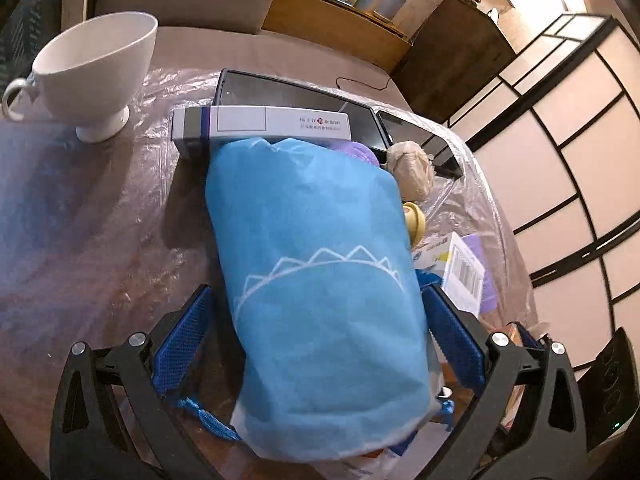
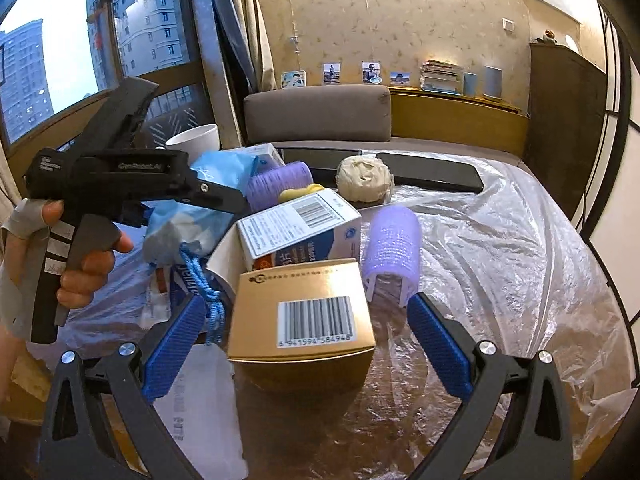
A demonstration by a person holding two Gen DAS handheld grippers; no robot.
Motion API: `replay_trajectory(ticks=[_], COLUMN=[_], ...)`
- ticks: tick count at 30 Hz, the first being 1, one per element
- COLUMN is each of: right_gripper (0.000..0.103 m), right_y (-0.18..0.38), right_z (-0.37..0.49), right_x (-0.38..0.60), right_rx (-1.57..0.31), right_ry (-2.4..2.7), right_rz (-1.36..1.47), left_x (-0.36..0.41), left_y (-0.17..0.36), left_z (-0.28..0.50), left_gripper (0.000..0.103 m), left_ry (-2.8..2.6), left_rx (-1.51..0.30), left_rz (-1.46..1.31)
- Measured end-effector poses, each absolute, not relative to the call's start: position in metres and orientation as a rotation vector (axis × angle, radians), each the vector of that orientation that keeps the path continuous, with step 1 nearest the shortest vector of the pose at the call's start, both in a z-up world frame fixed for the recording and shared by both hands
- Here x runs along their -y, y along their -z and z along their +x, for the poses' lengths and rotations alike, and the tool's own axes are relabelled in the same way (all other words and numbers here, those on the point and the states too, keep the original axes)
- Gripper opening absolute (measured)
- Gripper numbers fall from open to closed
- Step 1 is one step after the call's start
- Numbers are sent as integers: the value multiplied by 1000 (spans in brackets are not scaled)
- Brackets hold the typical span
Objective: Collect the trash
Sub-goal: 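Grasp the blue cloth bag with the left tool while the right tool grasps the gold barcode carton, then carry the blue bag and gold carton in both tools over the white bin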
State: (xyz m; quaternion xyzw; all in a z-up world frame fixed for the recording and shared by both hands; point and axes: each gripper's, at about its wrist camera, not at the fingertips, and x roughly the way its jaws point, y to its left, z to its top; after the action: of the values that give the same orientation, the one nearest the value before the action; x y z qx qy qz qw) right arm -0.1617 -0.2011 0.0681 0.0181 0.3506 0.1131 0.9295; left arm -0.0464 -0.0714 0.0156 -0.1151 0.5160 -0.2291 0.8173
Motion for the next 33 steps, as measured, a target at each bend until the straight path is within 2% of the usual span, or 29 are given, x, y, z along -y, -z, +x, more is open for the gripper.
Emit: replay_trajectory(ticks=[1,3,5,7,11,13,18,33], right_gripper=[98,88,82,75,61,60,60,60], right_y=[-67,-64,-61,-58,-55,-57,-68,-94], right_z=[-161,-159,-158,-156,-156,-158,-164,-178], right_x=[202,205,208,209,209,210,216,213], right_rx=[-721,-732,-739,-753,-762,-753,-717,-666], right_ry=[-232,-246,-254,-255,-251,-237,-245,-304], right_rz=[44,65,80,89,92,99,122,115], left_x=[71,70,73,77,80,81,79,50], left_y=[-16,-16,-16,-16,-17,-18,-27,-58], left_z=[-47,-49,-50,-53,-58,-60,-72,-130], left_gripper=[102,102,96,81,64,56,53,53], left_ry=[489,488,481,467,445,448,453,422], left_rx=[-1094,-1085,-1067,-1053,-1020,-1005,-950,-761], left_rz=[-239,-233,-206,-159,-94,-85,-47,-83])
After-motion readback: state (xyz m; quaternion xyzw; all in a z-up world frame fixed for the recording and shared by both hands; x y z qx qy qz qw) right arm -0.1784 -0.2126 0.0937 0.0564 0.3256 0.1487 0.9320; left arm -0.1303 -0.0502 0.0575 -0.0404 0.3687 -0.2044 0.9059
